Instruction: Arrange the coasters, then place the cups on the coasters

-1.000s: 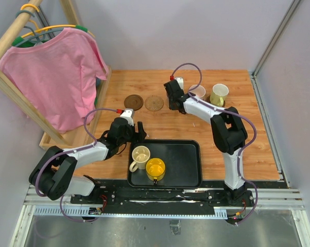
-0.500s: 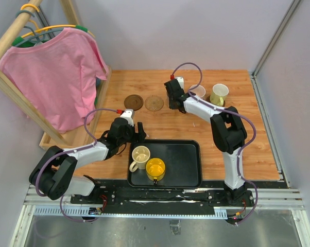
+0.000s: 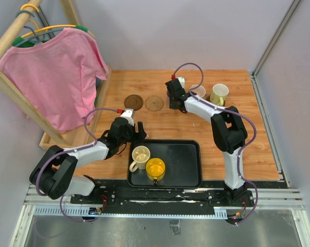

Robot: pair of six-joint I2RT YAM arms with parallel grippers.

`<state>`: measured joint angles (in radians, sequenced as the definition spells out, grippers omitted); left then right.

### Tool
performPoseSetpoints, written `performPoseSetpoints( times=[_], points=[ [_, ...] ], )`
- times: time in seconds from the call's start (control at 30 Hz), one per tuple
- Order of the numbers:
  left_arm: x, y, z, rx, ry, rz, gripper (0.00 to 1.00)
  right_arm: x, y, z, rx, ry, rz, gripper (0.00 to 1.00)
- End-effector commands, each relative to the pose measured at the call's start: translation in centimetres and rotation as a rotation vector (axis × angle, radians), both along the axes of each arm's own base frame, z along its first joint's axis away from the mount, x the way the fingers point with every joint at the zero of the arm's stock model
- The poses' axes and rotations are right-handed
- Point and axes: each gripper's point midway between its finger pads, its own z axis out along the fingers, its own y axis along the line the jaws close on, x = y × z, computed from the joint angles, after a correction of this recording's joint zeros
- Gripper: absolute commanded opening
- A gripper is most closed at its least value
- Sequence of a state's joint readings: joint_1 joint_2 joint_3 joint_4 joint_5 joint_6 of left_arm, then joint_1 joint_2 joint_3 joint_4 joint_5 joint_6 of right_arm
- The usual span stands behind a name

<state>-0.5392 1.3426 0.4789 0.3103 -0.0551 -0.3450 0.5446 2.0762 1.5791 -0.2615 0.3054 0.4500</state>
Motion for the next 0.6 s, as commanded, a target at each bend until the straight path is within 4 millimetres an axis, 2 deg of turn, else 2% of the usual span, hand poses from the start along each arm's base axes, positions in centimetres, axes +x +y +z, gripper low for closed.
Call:
performPoseSetpoints(
  times=[0.0, 0.17, 0.47, 0.53, 0.57],
  points=[
    [0.68, -0.74, 0.98, -0.018, -0.025, -0.005, 0.83, 1.22, 0.22, 1.66, 0.048, -0.055, -0.023, 0.07],
    [0.63, -0.72, 1.01, -0.021, -0.027, -0.004, 0.83, 1.11, 0.17, 1.74, 0.047, -0.053, -0.024, 0.09],
    [0.55, -0.69, 0.92, -0.021, -0.024, -0.003, 0.83, 0.92, -0.21, 1.29, 0.037, -0.045, -0.038, 0.17],
    [0.53, -0.67, 1.01, -0.022, -0.027, -0.003, 0.83, 0.89, -0.19, 1.33, 0.035, -0.045, -0.037, 0.21],
    [0.54, -0.68, 1.07, -0.023, -0.029, -0.003, 0.83, 0.89, -0.15, 1.33, 0.037, -0.044, -0.036, 0.26]
  ],
)
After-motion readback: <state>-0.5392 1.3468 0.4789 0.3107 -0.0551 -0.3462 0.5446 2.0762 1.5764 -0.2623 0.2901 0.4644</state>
